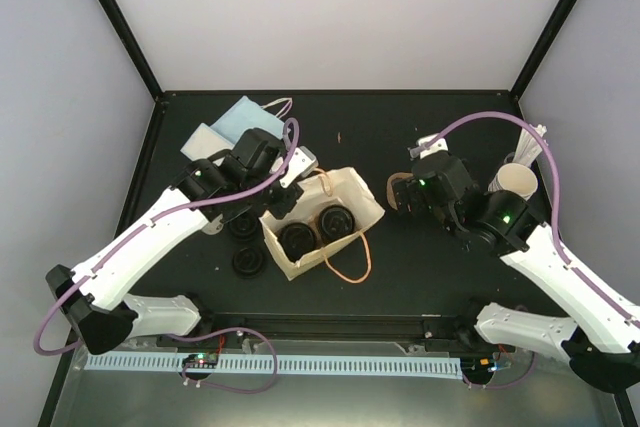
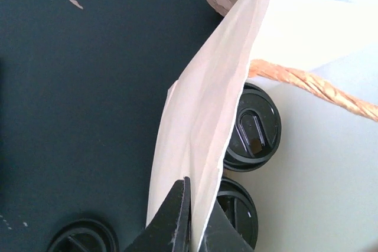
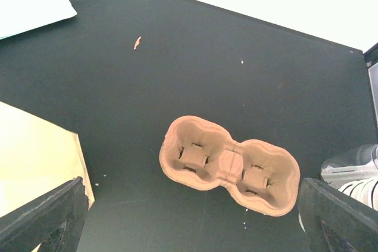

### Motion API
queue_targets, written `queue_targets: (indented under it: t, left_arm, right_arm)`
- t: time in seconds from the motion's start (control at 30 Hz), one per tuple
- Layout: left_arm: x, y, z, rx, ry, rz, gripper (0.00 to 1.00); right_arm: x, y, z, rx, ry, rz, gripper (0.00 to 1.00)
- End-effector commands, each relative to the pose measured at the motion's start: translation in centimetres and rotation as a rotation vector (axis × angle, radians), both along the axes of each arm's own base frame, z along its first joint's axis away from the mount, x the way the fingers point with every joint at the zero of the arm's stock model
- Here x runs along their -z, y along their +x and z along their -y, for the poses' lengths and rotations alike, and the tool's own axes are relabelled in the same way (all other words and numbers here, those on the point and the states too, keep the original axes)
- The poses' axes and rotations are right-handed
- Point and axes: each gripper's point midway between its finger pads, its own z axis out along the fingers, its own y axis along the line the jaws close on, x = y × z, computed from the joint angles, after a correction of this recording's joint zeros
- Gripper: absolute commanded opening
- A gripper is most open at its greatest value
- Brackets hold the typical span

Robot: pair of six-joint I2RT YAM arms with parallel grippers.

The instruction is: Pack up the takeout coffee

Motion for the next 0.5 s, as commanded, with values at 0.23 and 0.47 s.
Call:
queue_targets:
  t: [0.23, 0.47]
  left_arm:
    - [-1.4, 0.2, 1.0, 0.072, 0.133, 0.232, 0.01]
    - [-2.2, -2.8, 2.5, 0.136, 0.112, 0.256, 0.01]
  right_arm:
    - [0.9, 0.7, -0.3, -0.026, 0.026, -0.017, 0.99]
    - [1.9, 0.7, -0.1, -0.017, 0.020, -0.038, 0.99]
